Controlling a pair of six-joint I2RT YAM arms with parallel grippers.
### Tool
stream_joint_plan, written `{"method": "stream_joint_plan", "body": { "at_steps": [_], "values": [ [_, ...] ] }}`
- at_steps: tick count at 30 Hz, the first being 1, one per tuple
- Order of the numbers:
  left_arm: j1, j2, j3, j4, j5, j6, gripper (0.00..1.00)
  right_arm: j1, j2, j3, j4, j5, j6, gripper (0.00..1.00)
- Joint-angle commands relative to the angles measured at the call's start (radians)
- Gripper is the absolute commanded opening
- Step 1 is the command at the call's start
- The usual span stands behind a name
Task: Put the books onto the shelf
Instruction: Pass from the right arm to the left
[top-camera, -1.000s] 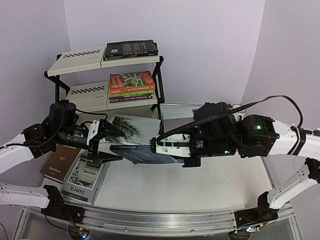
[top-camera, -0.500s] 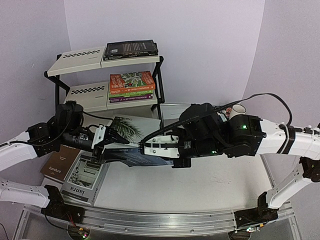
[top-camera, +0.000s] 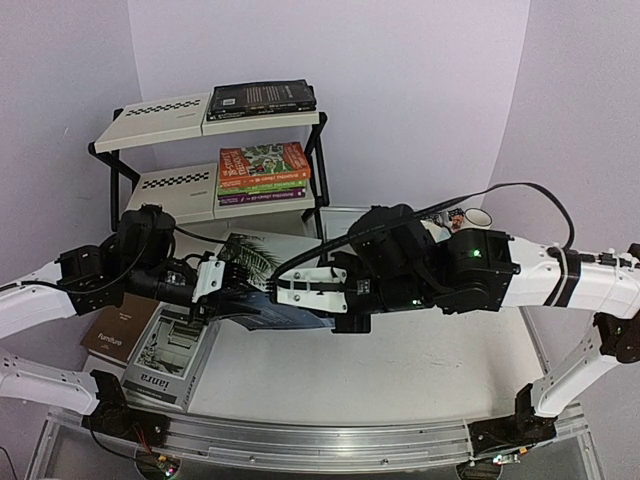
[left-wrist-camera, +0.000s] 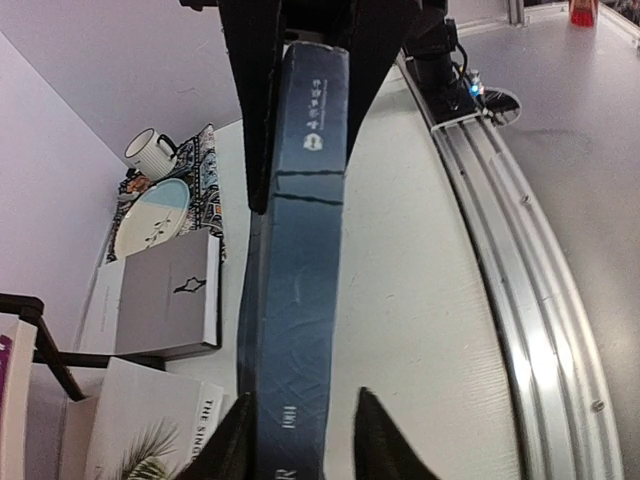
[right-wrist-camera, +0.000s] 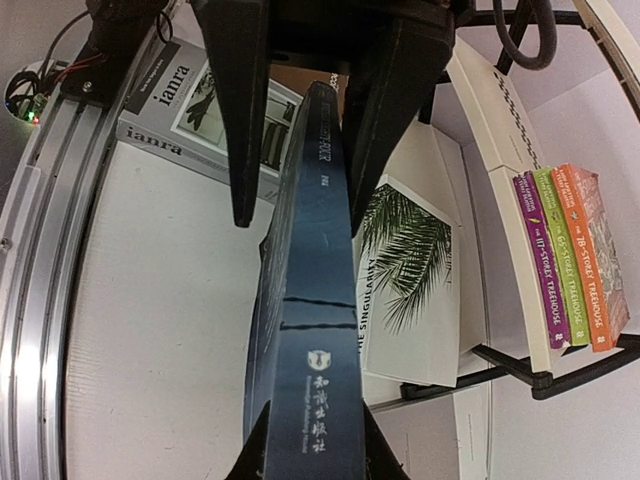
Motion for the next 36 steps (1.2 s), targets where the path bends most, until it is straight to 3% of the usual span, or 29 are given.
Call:
{"method": "stream_joint_plan", "body": {
  "at_steps": [1,2,4,5,7,8,13,15,22,29,36],
  "values": [
    [-0.016,0.003,0.064,-0.026,-0.061,0.027,0.22,-0.002,-0.021,0.057,0.125,0.012,0.018,0.00],
    [-0.018,0.003,0.067,-0.028,-0.072,0.033,0.10,-0.002,-0.023,0.053,0.125,0.015,0.018,0.01],
    [-0.021,0.001,0.073,-0.030,-0.105,0.041,0.00,-0.002,-0.024,0.047,0.125,0.018,0.018,0.08],
    [-0.021,0.000,0.076,-0.031,-0.121,0.043,0.00,-0.002,-0.025,0.042,0.126,0.020,0.017,0.15],
    [-0.023,-0.007,0.080,-0.033,-0.146,0.047,0.00,-0.002,-0.027,0.032,0.126,0.026,0.017,0.41],
    [-0.023,-0.013,0.082,-0.035,-0.156,0.050,0.00,-0.002,-0.029,0.026,0.125,0.030,0.016,0.50],
    [-0.024,-0.048,0.105,-0.061,-0.260,0.070,0.00,-0.002,-0.043,-0.005,0.125,0.069,0.027,0.81],
    [-0.024,-0.059,0.124,-0.076,-0.304,0.077,0.00,-0.002,-0.056,-0.023,0.126,0.081,0.036,0.89],
    [-0.024,-0.074,0.230,-0.185,-0.459,0.116,0.00,-0.002,-0.130,-0.101,0.162,0.130,0.062,0.96],
    [-0.024,-0.059,0.345,-0.235,-0.743,0.141,0.00,-0.002,-0.211,-0.170,0.206,0.183,0.072,0.96],
    [-0.024,-0.036,0.511,-0.219,-0.763,0.208,0.00,-0.004,-0.230,-0.187,0.216,0.217,0.072,0.97]
  ]
}}
